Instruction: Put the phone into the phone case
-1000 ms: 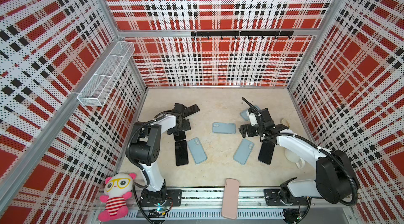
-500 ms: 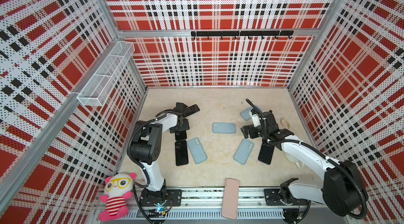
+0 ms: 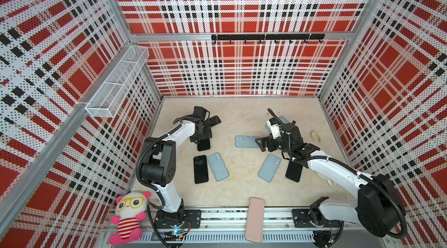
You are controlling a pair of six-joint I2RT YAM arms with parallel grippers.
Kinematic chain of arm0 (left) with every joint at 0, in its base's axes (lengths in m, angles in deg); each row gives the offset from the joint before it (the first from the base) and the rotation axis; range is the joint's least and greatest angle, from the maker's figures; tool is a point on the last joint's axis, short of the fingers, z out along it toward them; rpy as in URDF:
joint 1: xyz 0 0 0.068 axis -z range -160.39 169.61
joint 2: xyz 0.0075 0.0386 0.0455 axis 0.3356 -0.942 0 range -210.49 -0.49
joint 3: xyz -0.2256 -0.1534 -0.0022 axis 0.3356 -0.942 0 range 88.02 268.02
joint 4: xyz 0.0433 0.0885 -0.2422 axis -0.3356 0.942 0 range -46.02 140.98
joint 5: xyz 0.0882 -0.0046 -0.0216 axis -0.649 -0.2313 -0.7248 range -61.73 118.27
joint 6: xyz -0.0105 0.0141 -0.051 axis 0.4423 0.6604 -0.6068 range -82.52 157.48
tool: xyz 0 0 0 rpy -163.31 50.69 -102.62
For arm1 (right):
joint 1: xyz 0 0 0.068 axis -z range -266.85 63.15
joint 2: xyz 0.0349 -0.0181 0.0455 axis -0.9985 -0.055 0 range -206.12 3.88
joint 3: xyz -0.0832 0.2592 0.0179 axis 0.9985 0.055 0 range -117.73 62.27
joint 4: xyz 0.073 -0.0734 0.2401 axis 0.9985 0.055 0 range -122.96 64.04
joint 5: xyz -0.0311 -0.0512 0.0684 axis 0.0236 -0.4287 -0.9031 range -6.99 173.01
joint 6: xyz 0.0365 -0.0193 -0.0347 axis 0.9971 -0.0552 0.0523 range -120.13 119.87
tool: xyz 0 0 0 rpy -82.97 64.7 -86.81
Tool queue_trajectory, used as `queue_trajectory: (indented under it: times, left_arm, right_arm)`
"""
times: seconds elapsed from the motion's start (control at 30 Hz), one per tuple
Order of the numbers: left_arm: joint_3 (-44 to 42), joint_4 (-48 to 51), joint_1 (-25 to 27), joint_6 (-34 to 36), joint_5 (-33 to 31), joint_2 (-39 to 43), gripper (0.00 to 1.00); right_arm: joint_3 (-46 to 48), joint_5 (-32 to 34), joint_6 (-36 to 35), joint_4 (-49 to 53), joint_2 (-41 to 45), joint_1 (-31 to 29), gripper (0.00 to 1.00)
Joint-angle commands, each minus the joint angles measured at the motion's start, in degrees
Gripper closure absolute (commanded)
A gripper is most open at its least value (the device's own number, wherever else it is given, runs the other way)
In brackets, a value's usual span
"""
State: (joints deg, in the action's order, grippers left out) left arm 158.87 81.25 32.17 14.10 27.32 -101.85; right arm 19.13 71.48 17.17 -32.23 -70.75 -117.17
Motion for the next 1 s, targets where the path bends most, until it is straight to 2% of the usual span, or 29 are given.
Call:
queue_trajectory:
  times: [0.0, 0.13, 0.23, 0.3, 0.33, 0.5, 0.57, 0.67, 0.8, 0.97]
  left_arm:
    - [-0.6, -5.4, 0.1, -4.0, 9.2, 4.7, 0.35]
    - [-6.8, -17.2, 0.5, -15.9, 14.4, 10.5, 0.45]
    - [-13.1, -25.8, 1.1, -25.9, 15.3, 14.7, 0.60]
    - [-18.6, -32.6, 1.2, -33.6, 16.3, 17.1, 0.67]
    - [-20.8, -35.4, 3.2, -36.9, 16.2, 18.2, 0.71]
    - [-30.7, -49.1, 5.2, -52.6, 13.8, 22.6, 0.85]
    - [-32.4, -50.8, 5.8, -55.7, 12.1, 23.7, 0.87]
    - [-34.0, -52.4, 6.6, -59.1, 10.7, 24.7, 0.88]
    - [-35.6, -54.5, 7.0, -61.8, 10.1, 25.5, 0.89]
    - [-35.8, -55.4, 7.6, -62.4, 10.4, 24.9, 0.89]
  right_arm:
    - [0.9, -4.0, 5.7, -11.8, -2.3, -3.6, 0.03]
    - [3.2, -1.0, 13.4, -24.9, -5.5, -8.3, 0.05]
    - [4.2, 2.1, 17.7, -33.6, -9.4, -11.2, 0.09]
    - [5.1, 4.0, 18.9, -41.1, -12.6, -13.2, 0.11]
    - [5.2, 5.0, 19.3, -43.8, -14.1, -14.2, 0.13]
    - [2.5, 4.8, 21.8, -53.6, -23.6, -17.0, 0.22]
    - [1.3, 4.5, 22.3, -56.2, -26.6, -18.1, 0.25]
    - [-2.8, 4.5, 21.4, -53.7, -30.3, -19.7, 0.28]
    - [-4.5, 4.2, 22.9, -56.7, -35.0, -20.3, 0.42]
    - [-4.9, 3.7, 22.7, -57.9, -36.2, -20.4, 0.60]
